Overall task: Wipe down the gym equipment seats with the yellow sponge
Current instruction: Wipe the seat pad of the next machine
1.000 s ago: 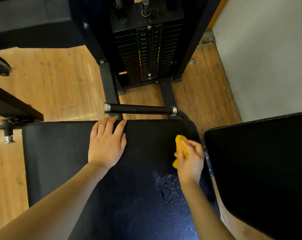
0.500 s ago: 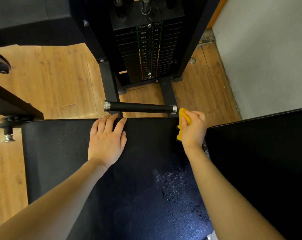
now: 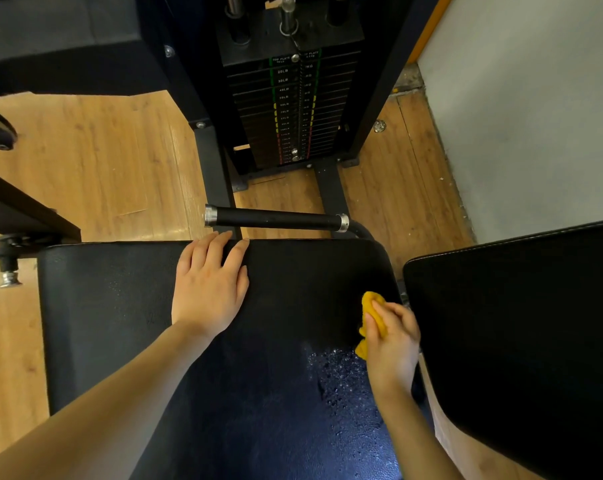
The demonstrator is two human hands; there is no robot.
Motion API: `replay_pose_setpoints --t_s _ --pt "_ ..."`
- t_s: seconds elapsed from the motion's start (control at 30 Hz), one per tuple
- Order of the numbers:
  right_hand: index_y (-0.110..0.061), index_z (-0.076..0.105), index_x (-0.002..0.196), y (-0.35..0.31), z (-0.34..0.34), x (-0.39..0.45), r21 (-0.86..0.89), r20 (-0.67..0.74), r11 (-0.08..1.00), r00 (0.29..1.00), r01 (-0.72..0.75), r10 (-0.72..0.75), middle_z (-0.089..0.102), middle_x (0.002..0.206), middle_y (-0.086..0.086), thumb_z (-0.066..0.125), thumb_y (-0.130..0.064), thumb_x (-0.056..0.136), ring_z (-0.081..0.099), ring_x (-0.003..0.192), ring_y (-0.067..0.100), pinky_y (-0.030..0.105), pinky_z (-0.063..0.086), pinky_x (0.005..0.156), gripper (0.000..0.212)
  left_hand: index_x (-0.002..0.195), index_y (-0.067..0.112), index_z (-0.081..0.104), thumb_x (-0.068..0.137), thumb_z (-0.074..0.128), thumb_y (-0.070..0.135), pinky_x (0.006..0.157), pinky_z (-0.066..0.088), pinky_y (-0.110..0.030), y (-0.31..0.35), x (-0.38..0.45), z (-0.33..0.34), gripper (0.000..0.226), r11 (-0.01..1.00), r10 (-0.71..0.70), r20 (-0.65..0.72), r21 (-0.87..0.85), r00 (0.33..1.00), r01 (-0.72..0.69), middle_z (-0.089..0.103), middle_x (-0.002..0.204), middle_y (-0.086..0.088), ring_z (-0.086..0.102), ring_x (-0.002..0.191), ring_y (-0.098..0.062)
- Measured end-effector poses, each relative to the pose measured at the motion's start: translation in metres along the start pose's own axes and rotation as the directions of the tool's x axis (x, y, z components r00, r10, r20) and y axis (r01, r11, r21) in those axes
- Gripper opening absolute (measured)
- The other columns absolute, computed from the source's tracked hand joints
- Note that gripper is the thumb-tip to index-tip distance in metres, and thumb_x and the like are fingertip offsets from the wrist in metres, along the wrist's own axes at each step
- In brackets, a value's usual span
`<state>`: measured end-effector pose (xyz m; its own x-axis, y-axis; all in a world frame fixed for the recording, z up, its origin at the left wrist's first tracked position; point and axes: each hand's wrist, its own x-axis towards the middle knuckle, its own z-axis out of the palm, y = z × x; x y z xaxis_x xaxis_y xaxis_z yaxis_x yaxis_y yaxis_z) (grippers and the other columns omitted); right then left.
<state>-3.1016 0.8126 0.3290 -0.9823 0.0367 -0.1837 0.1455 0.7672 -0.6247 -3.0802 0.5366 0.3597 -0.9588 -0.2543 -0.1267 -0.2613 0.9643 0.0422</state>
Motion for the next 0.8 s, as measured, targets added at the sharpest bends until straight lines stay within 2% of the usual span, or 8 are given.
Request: replay_pose_setpoints --t_s 0.17,0.23,0.33,0.47,0.53,0.67,0.73,0.8 --pt "-0.010 0.069 0.112 -0.025 0.005 0.036 -0.031 -0.018 0.998 0.999 -0.051 0.051 0.054 0.119 0.004 0.064 -0.010 0.090 0.054 0.107 0.023 -0.007 0.031 0.069 0.023 0.133 0.015 0.052 0.096 0.037 0.033 0.109 0.028 -0.047 0.000 0.000 0.000 0.044 1.000 0.003 -0.007 -0.011 1.000 -0.003 0.052 0.134 -0.013 0.044 0.127 -0.033" --pt "-0.010 0.067 0.115 -0.038 0.011 0.057 -0.015 -0.008 1.000 1.000 -0.005 0.005 0.051 0.121 0.003 0.061 -0.012 0.092 0.053 0.108 0.023 0.000 0.039 0.072 0.024 0.133 0.015 0.053 0.096 0.037 0.033 0.109 0.028 -0.047 0.000 0.000 0.000 0.044 1.000 0.001 -0.010 -0.013 1.000 -0.001 0.053 0.134 -0.013 0.044 0.127 -0.033" --pt "-0.014 0.064 0.115 -0.051 0.019 0.088 0.061 -0.016 0.998 1.000 -0.008 0.009 0.044 0.117 -0.007 0.058 -0.013 0.093 0.055 0.103 0.021 0.030 0.055 0.078 0.023 0.133 0.015 0.052 0.096 0.038 0.032 0.109 0.028 -0.047 0.001 0.000 0.000 0.043 1.000 0.002 -0.007 -0.007 1.000 -0.002 0.053 0.133 -0.012 0.043 0.128 -0.033" --pt "-0.021 0.060 0.107 -0.057 0.019 0.105 0.149 0.000 0.967 0.978 -0.208 0.210 0.050 0.120 -0.004 0.056 -0.021 0.094 0.060 0.091 0.014 0.019 0.049 0.062 0.013 0.133 0.015 0.052 0.096 0.039 0.032 0.109 0.028 -0.047 0.001 0.000 0.000 0.043 1.000 0.003 -0.007 -0.007 1.000 -0.004 0.052 0.133 -0.013 0.043 0.128 -0.033" --pt "-0.027 0.060 0.098 -0.057 0.016 0.100 0.159 0.014 0.954 0.966 -0.256 0.257 0.055 0.113 -0.005 0.055 -0.029 0.092 0.063 0.083 0.014 0.025 0.047 0.055 0.008 0.133 0.015 0.052 0.096 0.038 0.032 0.109 0.028 -0.047 0.000 -0.001 0.000 0.044 1.000 0.003 -0.008 -0.006 1.000 -0.003 0.052 0.133 -0.013 0.043 0.127 -0.033" --pt "-0.021 0.062 0.109 -0.049 0.005 0.068 0.079 0.039 0.981 0.984 -0.177 0.174 0.053 0.118 -0.001 0.056 -0.024 0.095 0.061 0.094 0.015 0.029 0.051 0.067 0.016 0.134 0.014 0.052 0.096 0.036 0.033 0.109 0.028 -0.048 0.000 -0.001 0.000 0.045 1.000 0.005 -0.009 -0.022 1.000 -0.005 0.052 0.133 -0.014 0.043 0.127 -0.034" --pt "-0.012 0.063 0.118 -0.028 0.005 0.042 -0.132 0.017 0.991 1.000 -0.009 0.011 0.051 0.122 0.008 0.058 -0.014 0.094 0.052 0.108 0.024 0.036 0.051 0.081 0.025 0.134 0.014 0.052 0.096 0.035 0.034 0.109 0.028 -0.048 0.000 -0.001 0.000 0.046 1.000 0.006 -0.010 -0.028 1.000 -0.006 0.052 0.133 -0.014 0.043 0.128 -0.034" --pt "-0.011 0.066 0.118 -0.009 0.005 0.020 -0.209 0.011 0.977 0.999 0.049 -0.048 0.053 0.120 0.010 0.062 -0.012 0.092 0.051 0.108 0.028 0.042 0.054 0.082 0.026 0.134 0.014 0.051 0.096 0.033 0.034 0.110 0.027 -0.048 0.000 -0.002 0.000 0.047 1.000 0.006 -0.005 -0.027 1.000 -0.007 0.052 0.134 -0.014 0.042 0.129 -0.034"
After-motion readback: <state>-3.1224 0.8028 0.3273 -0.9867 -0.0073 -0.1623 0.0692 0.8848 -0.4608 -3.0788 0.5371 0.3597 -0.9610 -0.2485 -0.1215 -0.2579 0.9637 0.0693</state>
